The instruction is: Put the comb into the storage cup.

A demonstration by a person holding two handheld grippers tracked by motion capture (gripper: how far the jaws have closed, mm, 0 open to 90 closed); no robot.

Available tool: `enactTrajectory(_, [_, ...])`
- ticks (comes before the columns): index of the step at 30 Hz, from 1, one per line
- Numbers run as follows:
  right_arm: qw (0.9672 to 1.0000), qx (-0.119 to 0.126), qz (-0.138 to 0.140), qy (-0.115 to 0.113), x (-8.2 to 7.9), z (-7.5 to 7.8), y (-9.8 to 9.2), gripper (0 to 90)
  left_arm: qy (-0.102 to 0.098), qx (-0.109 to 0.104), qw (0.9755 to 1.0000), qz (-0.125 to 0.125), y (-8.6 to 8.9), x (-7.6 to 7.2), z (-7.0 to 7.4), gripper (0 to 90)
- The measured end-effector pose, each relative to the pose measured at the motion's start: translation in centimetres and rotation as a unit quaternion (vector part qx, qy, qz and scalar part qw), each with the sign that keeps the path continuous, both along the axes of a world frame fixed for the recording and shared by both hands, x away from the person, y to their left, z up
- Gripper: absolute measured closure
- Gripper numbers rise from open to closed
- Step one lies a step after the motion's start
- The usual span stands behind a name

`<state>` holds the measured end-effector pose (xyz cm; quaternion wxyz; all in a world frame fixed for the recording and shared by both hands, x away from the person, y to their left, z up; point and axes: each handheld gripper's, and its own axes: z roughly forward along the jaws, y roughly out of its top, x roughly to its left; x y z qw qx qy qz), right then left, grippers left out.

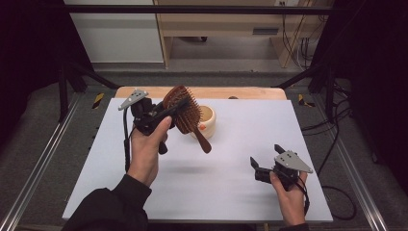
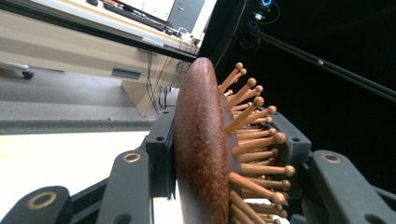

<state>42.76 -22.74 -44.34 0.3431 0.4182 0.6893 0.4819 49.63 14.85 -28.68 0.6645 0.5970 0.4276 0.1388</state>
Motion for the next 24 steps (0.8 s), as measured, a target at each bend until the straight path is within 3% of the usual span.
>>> enactTrajectory(5, [0.9999,0.003,0.010,0.001,0.2,0.0,-0.1,4.4,0.000,-0.021,0.9997,0.013,0.2,1.1,0.9,51.5])
enactTrajectory(13, [0.9998,0.008,0.016,-0.001,0.4,0.0,-0.2,3.9,-0.020,-0.017,0.9990,0.037,-0.4,2.9,3.0,51.4])
enactTrajectory(19, [0.9998,0.012,0.017,0.002,0.7,-0.1,-0.5,3.6,-0.034,0.013,0.9979,0.054,-1.2,4.1,3.6,51.3])
enactTrajectory(24, [0.9998,0.015,0.012,0.007,0.8,-0.1,-0.7,3.7,-0.038,0.015,0.9972,0.063,-2.1,4.7,3.7,51.3])
